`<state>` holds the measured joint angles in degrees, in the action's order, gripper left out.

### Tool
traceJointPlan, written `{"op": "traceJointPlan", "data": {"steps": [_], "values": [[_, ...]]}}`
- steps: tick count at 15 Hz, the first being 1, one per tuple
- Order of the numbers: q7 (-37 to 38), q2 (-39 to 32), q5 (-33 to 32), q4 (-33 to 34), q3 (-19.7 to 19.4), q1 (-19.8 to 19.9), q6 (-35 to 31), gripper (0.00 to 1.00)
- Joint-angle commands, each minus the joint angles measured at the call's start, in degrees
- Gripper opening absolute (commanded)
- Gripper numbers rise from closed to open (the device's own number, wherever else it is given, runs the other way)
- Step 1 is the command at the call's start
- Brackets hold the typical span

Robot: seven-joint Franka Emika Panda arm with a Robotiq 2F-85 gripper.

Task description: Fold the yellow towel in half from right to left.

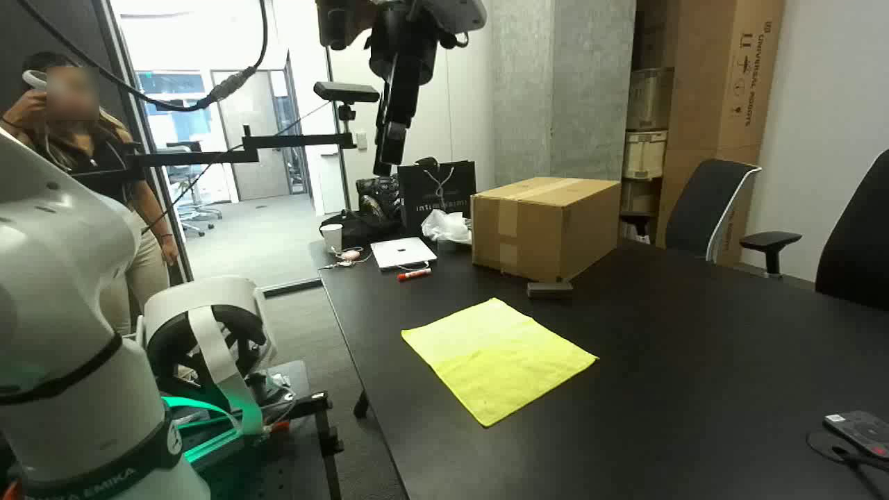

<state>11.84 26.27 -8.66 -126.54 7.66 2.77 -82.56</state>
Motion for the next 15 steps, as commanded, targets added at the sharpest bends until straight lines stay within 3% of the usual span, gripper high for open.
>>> {"op": "traceJointPlan", "data": {"steps": [1,6,9,15], "values": [[0.5,-0.1,-0.3,0.3,-1.1,-1.4,0.2,1.0],[0.0,-1.3,0.0,-2.8,-2.0,-1.9,-5.0,1.0],[-0.4,-3.2,1.4,-8.9,-2.9,-2.4,-16.9,1.0],[-3.5,-15.9,9.2,-16.2,-4.6,-3.3,-38.9,1.0]]}}
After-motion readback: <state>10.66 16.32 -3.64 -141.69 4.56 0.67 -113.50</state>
